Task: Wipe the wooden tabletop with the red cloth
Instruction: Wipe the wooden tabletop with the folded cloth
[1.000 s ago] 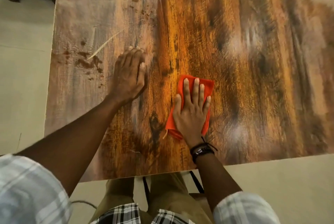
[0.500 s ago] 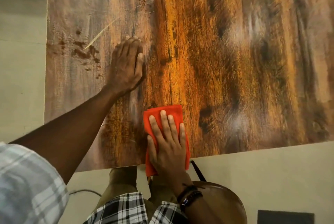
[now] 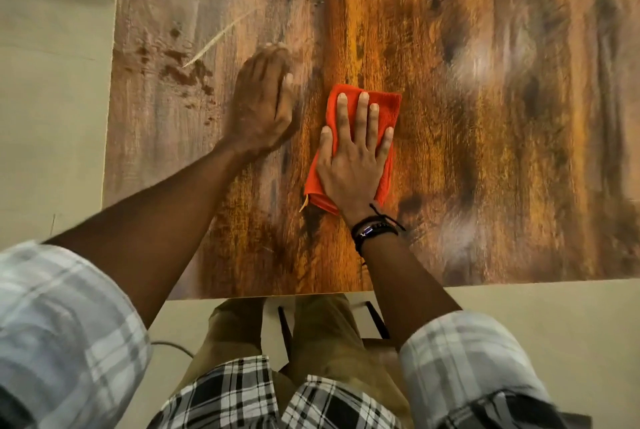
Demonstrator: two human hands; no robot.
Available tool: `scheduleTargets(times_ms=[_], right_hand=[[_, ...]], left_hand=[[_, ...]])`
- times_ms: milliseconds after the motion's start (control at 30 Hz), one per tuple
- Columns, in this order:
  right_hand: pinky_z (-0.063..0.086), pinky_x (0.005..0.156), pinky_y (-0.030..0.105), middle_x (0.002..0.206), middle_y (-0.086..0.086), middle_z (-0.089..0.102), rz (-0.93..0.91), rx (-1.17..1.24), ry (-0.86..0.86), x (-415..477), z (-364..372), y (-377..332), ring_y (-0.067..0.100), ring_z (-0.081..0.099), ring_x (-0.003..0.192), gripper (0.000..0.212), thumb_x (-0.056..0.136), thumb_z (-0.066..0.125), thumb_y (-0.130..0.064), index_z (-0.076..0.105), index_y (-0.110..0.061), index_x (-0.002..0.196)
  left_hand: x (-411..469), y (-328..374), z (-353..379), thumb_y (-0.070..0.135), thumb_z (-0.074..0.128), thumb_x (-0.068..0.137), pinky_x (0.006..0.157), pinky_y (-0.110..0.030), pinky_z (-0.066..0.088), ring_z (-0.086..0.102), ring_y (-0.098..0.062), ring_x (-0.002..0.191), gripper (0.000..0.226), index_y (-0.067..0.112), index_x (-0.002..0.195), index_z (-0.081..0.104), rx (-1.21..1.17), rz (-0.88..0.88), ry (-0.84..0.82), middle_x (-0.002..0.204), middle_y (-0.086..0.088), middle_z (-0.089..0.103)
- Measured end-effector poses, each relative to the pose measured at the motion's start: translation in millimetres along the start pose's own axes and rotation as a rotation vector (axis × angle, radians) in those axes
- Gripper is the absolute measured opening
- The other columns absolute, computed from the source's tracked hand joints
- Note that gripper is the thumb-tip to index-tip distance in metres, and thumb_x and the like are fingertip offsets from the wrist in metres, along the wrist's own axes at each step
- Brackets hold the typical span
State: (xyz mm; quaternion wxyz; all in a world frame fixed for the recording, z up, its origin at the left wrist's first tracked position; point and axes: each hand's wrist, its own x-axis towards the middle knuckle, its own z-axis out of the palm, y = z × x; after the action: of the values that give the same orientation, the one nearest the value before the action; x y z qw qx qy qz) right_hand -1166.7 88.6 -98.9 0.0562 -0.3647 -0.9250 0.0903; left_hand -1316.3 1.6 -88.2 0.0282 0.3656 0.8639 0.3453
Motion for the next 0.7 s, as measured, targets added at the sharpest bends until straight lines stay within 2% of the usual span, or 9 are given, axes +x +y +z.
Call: scheduleTargets(times_ms=[133, 233, 400, 533, 633, 700], right_hand=[[0.003, 0.124, 0.054, 0.168, 0.006, 0.014, -0.111, 0.05, -0.062, -42, -3, -22, 0.022, 0.008, 0.155, 0.058, 0.104, 0.028, -0.044, 0.022, -0.026, 0.159], [0.0, 0.125, 0.052, 0.168, 0.003, 0.008, -0.264, 0.08, -0.155, -100, -9, -38, 0.019, 0.002, 0.156, 0.058, 0.105, 0.026, -0.045, 0.019, -0.027, 0.159], [0.005, 0.124, 0.053, 0.168, 0.002, 0.009, -0.536, 0.026, -0.25, -163, -16, -30, 0.019, 0.005, 0.156, 0.056, 0.106, 0.024, -0.047, 0.021, -0.029, 0.159], [0.011, 0.123, 0.055, 0.168, 0.0, 0.013, -0.457, 0.05, -0.214, -132, -11, -38, 0.018, 0.006, 0.155, 0.056, 0.104, 0.032, -0.045, 0.024, -0.031, 0.158], [0.009, 0.123, 0.054, 0.168, 0.001, 0.013, -0.346, 0.067, -0.139, -81, -5, -52, 0.018, 0.006, 0.156, 0.057, 0.104, 0.03, -0.045, 0.024, -0.03, 0.158], [0.011, 0.123, 0.055, 0.166, 0.003, 0.02, -0.273, 0.07, -0.053, -36, 4, -60, 0.02, 0.013, 0.155, 0.057, 0.103, 0.032, -0.044, 0.03, -0.028, 0.157]], left_hand=[[-7, 0, -7, 0.022, 0.039, 0.103, 0.116, -0.041, 0.033, 0.045, -0.027, 0.135, 0.044, 0.001, 0.14, 0.048, -0.07, -0.032, 0.129, 0.143, -0.016, 0.051], [-15, -16, -20, 0.023, 0.041, 0.104, 0.114, -0.043, 0.034, 0.047, -0.029, 0.131, 0.041, 0.001, 0.136, 0.051, 0.031, -0.006, 0.171, 0.139, -0.017, 0.054], [-26, -51, -42, 0.024, 0.039, 0.104, 0.117, -0.046, 0.027, 0.043, -0.033, 0.134, 0.04, 0.002, 0.136, 0.048, 0.159, 0.063, 0.089, 0.14, -0.019, 0.051], [-26, -49, -41, 0.02, 0.041, 0.102, 0.116, -0.043, 0.027, 0.042, -0.031, 0.132, 0.036, 0.002, 0.132, 0.049, 0.207, 0.119, 0.094, 0.138, -0.019, 0.051], [-25, -49, -43, 0.02, 0.04, 0.103, 0.117, -0.041, 0.024, 0.04, -0.03, 0.133, 0.037, 0.002, 0.134, 0.049, 0.181, 0.061, 0.103, 0.14, -0.019, 0.05], [-25, -48, -43, 0.022, 0.037, 0.103, 0.119, -0.039, 0.022, 0.039, -0.03, 0.135, 0.04, 0.001, 0.136, 0.048, 0.165, 0.026, 0.096, 0.141, -0.019, 0.05]])
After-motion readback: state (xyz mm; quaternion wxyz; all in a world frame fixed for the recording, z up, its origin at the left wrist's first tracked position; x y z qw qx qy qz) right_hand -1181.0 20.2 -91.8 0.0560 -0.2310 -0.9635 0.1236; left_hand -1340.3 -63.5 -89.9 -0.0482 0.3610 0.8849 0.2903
